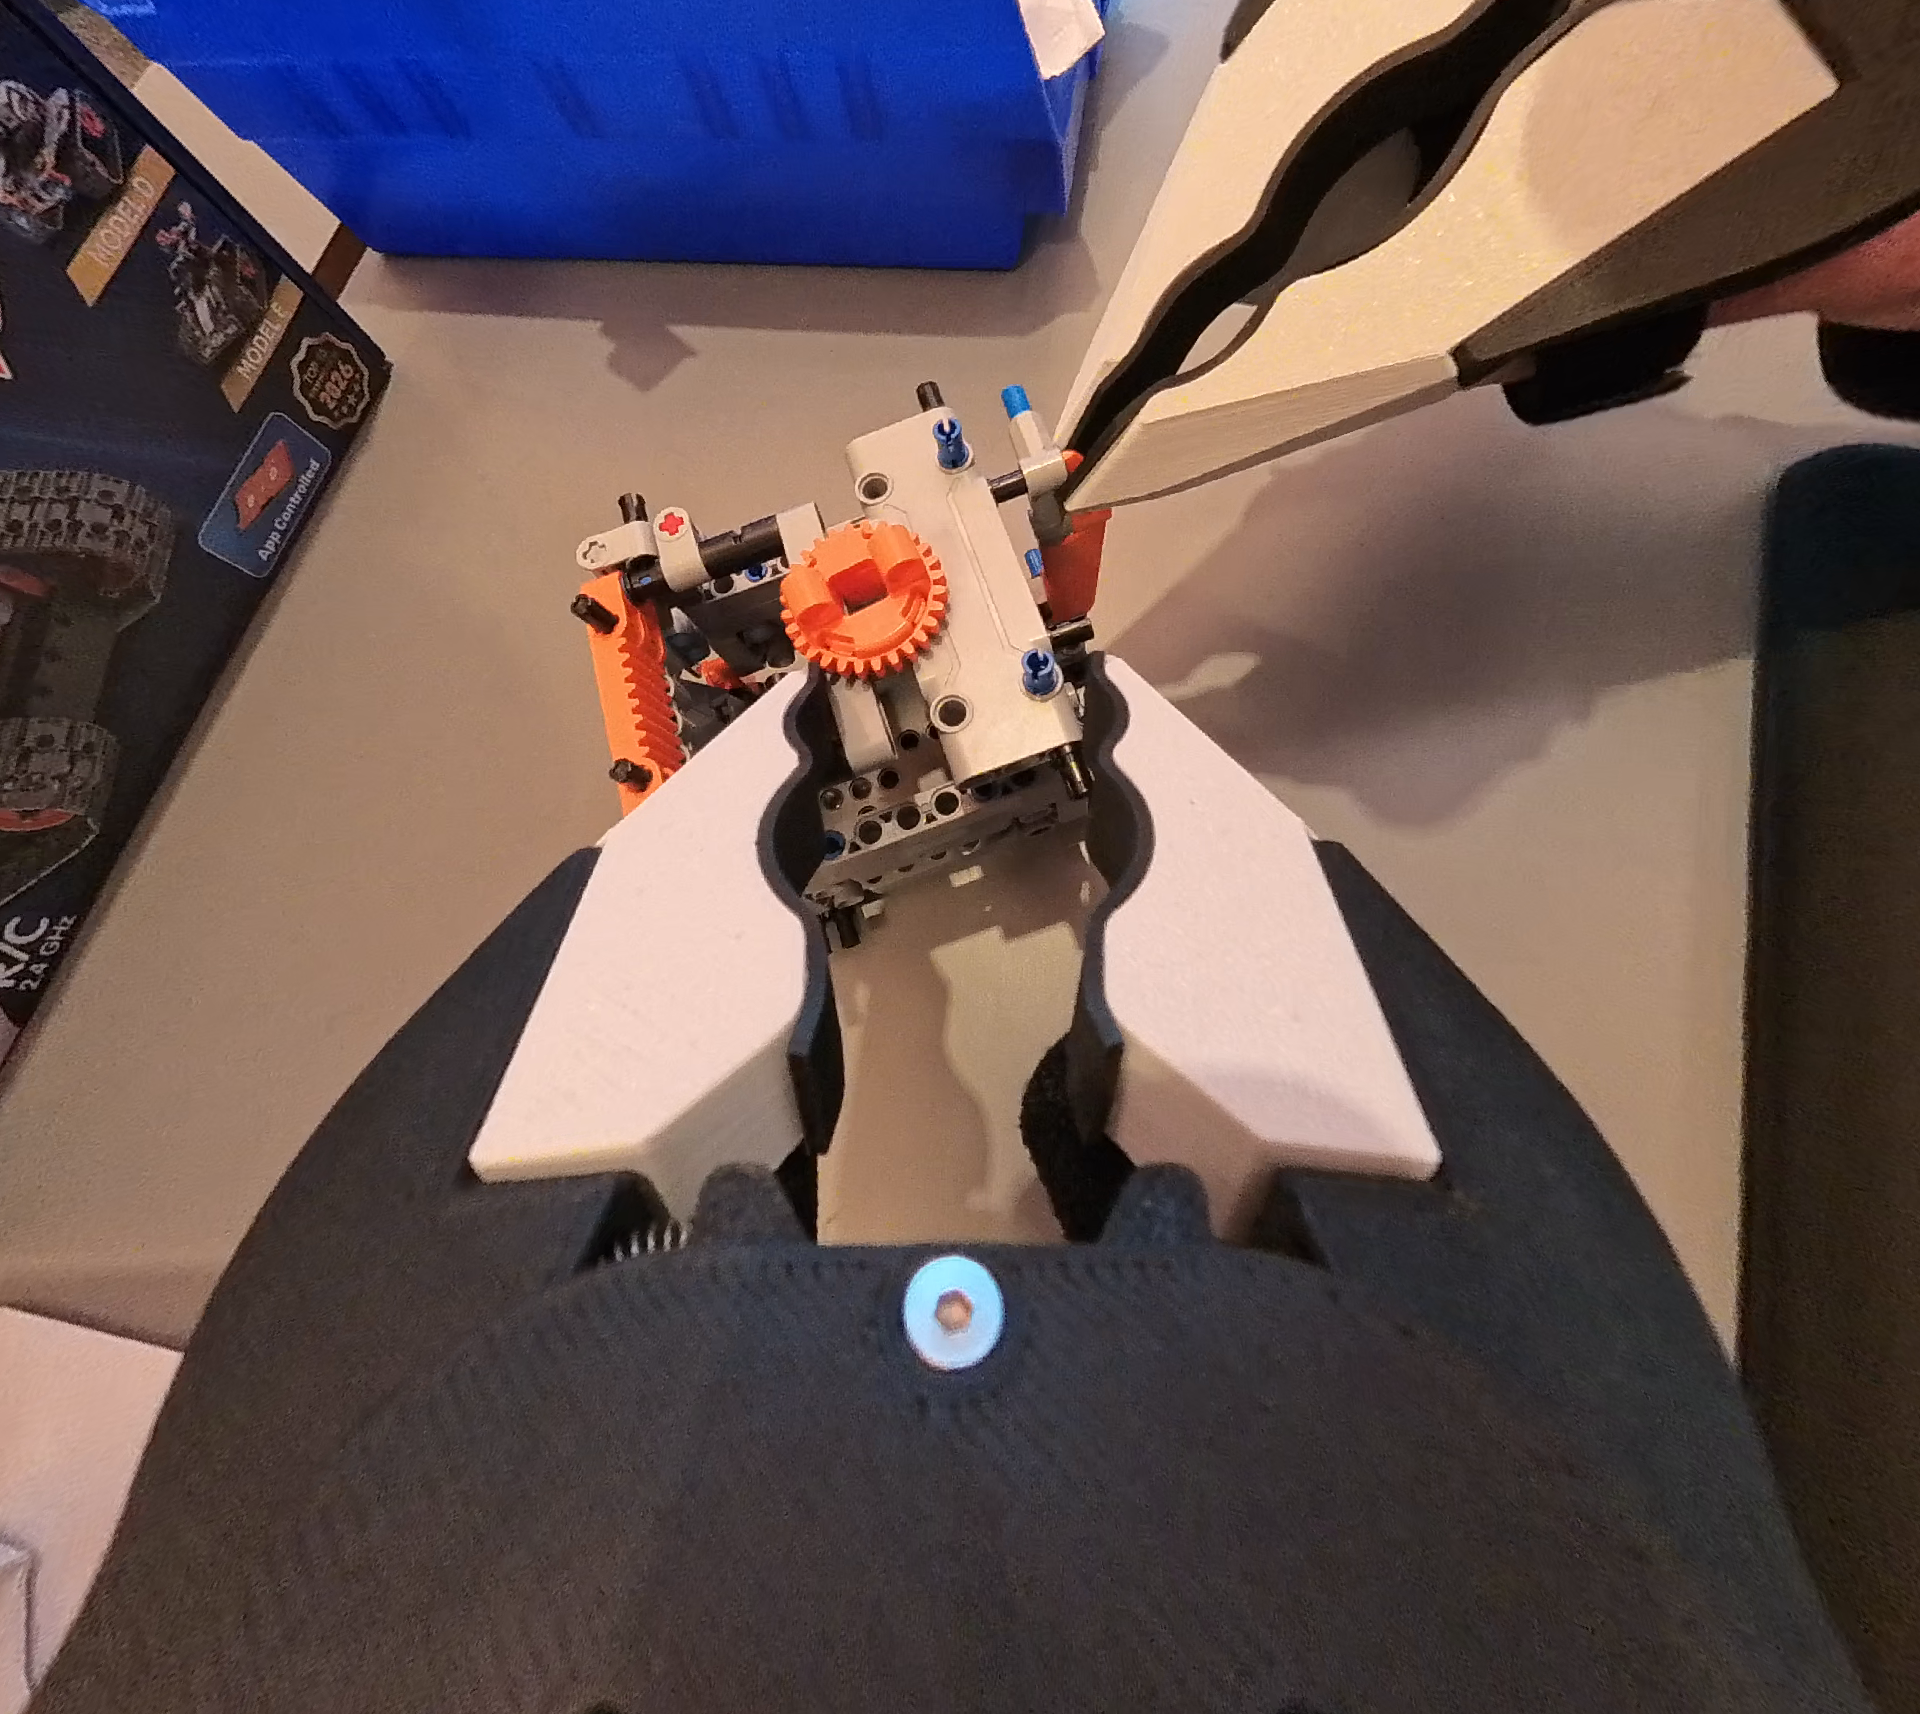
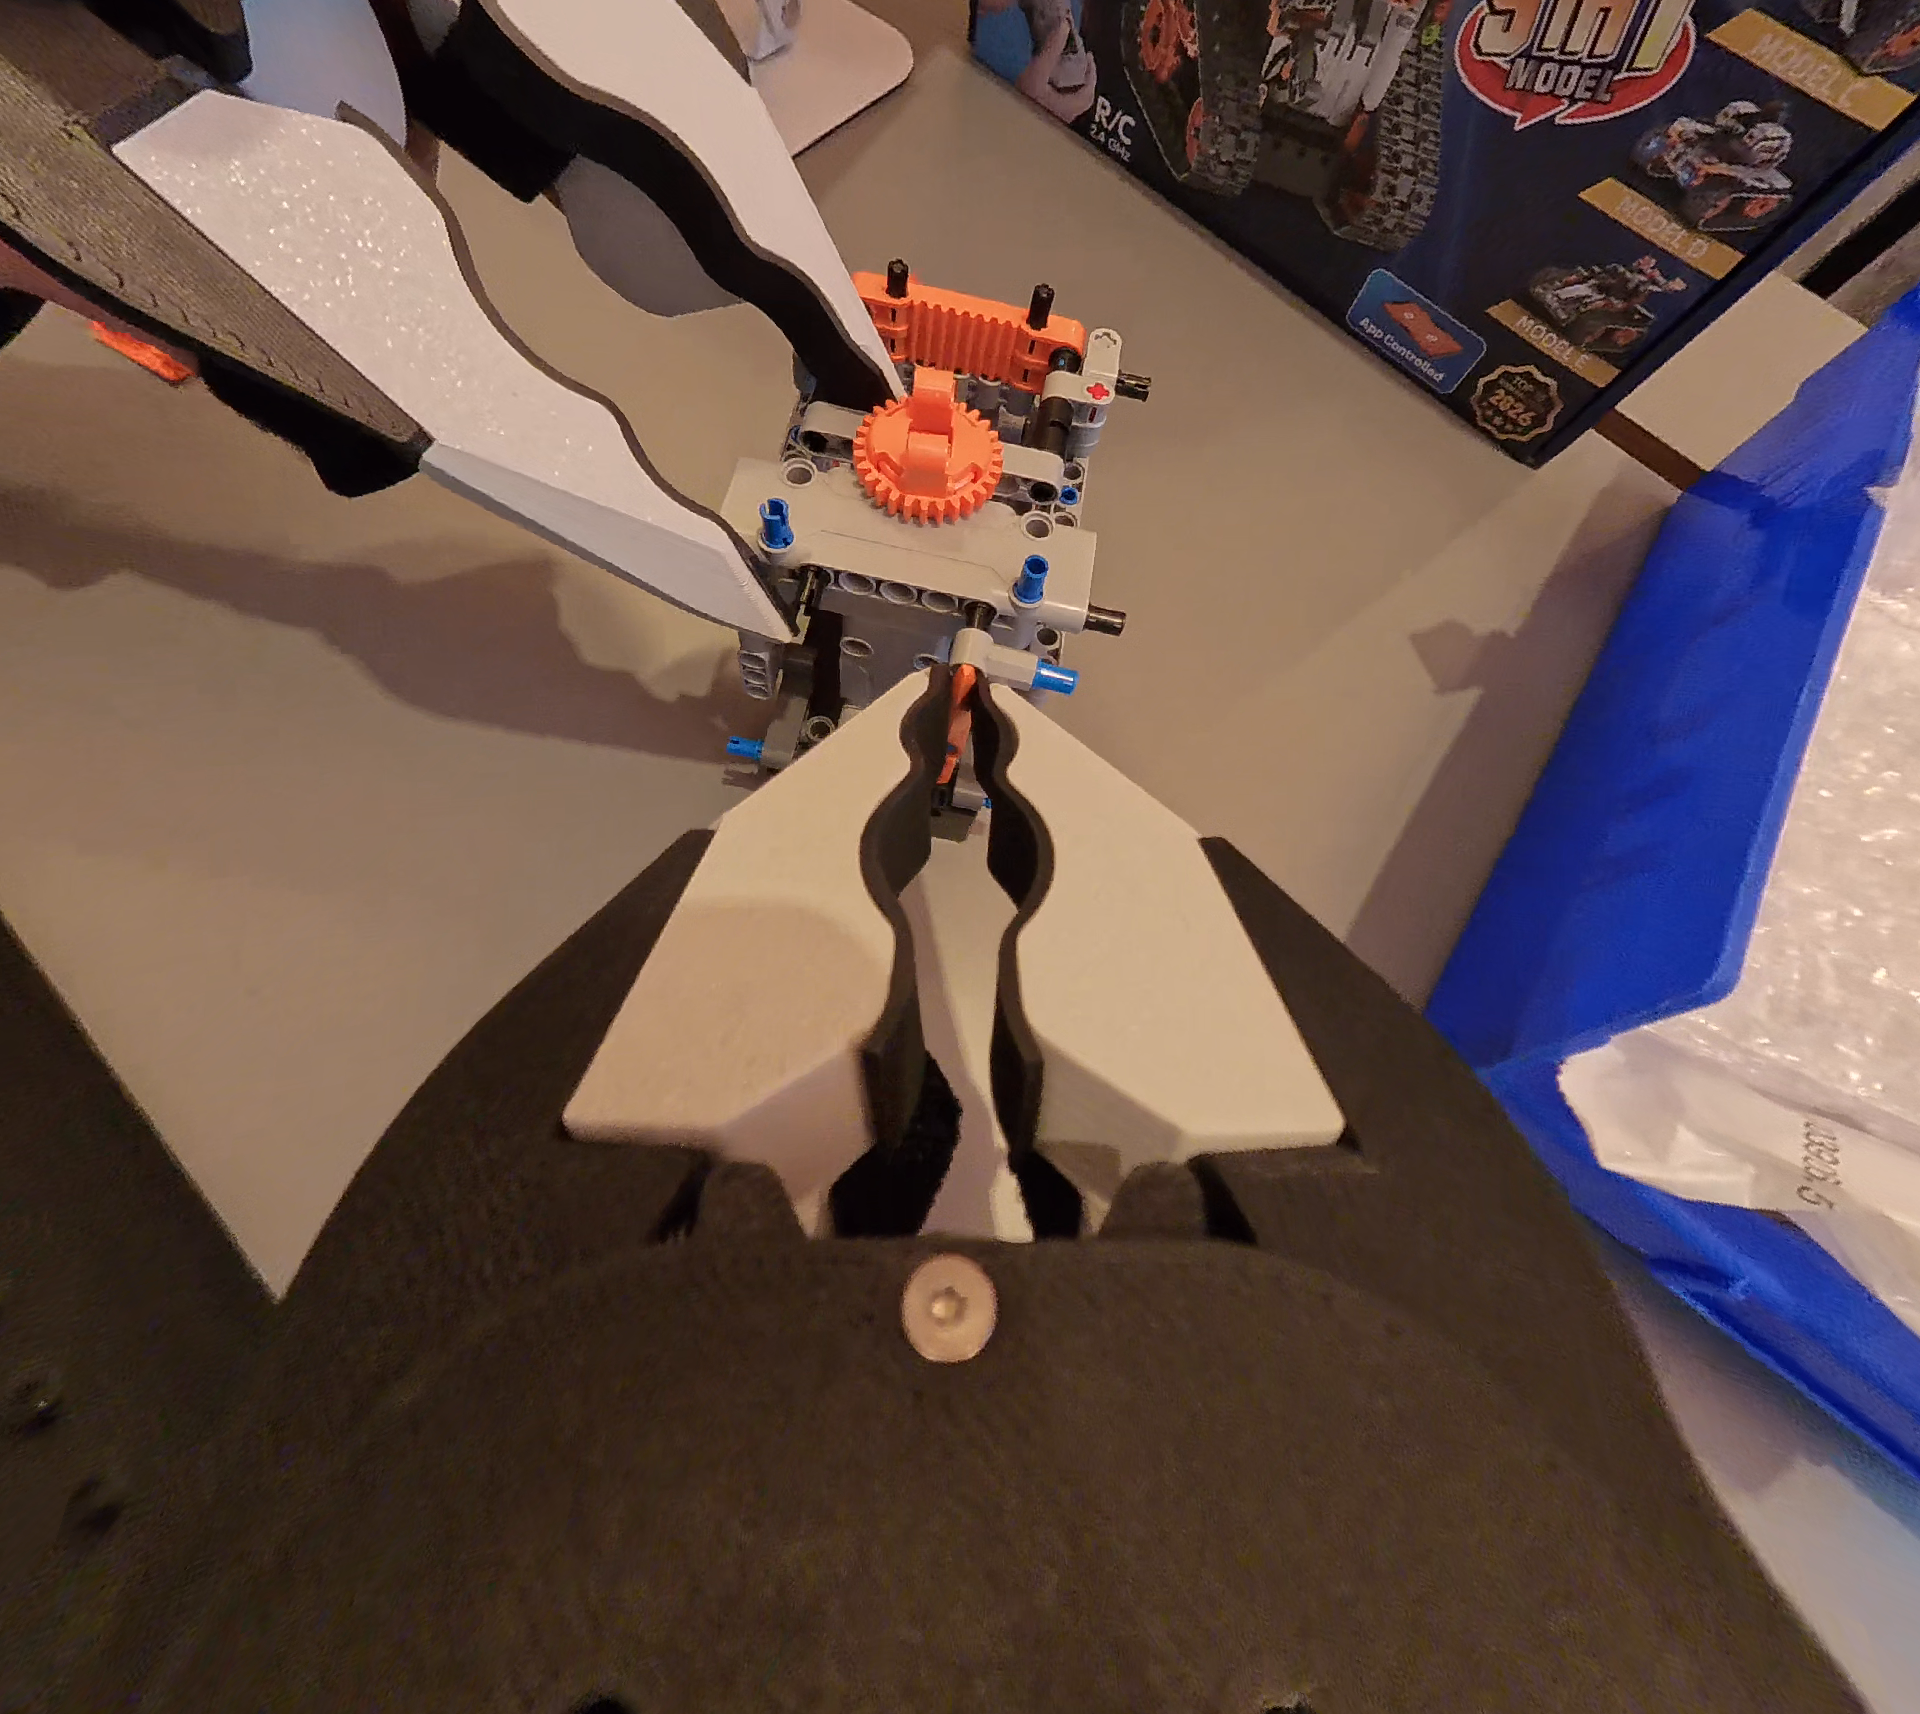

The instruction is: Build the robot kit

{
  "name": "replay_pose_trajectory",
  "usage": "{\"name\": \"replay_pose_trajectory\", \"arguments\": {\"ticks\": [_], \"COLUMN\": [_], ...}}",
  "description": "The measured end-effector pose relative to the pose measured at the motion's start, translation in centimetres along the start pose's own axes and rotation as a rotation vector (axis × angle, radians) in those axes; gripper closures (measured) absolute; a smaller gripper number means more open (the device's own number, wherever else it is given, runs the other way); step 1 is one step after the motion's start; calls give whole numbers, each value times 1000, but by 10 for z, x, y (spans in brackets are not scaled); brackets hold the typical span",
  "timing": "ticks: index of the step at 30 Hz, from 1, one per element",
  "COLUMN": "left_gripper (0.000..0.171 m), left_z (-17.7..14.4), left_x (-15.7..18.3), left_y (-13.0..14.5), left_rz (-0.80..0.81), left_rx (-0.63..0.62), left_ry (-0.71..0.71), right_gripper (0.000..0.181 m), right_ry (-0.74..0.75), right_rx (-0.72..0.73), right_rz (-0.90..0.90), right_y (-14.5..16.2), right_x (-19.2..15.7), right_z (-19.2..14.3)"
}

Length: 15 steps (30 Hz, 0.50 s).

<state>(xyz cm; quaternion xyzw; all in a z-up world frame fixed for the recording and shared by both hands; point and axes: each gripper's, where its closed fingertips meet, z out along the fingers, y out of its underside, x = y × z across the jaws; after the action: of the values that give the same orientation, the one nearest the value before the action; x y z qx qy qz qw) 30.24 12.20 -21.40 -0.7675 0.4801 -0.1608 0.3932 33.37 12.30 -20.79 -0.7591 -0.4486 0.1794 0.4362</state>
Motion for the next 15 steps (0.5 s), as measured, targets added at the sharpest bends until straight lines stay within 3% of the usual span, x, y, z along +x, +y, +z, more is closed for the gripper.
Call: {"name": "replay_pose_trajectory", "arguments": {"ticks": [10, 15], "left_gripper": [124, 124], "left_z": [2, 2], "left_x": [-3, -3], "left_y": [-1, -1], "left_rz": [-3, -6], "left_rx": [5, 5], "left_ry": [-1, 7], "right_gripper": [180, 180], "right_ry": [-71, -93], "right_rx": [-16, 60], "right_rz": [-130, -114], "right_y": [1, 1], "right_x": [6, 6], "right_z": [3, 3]}}
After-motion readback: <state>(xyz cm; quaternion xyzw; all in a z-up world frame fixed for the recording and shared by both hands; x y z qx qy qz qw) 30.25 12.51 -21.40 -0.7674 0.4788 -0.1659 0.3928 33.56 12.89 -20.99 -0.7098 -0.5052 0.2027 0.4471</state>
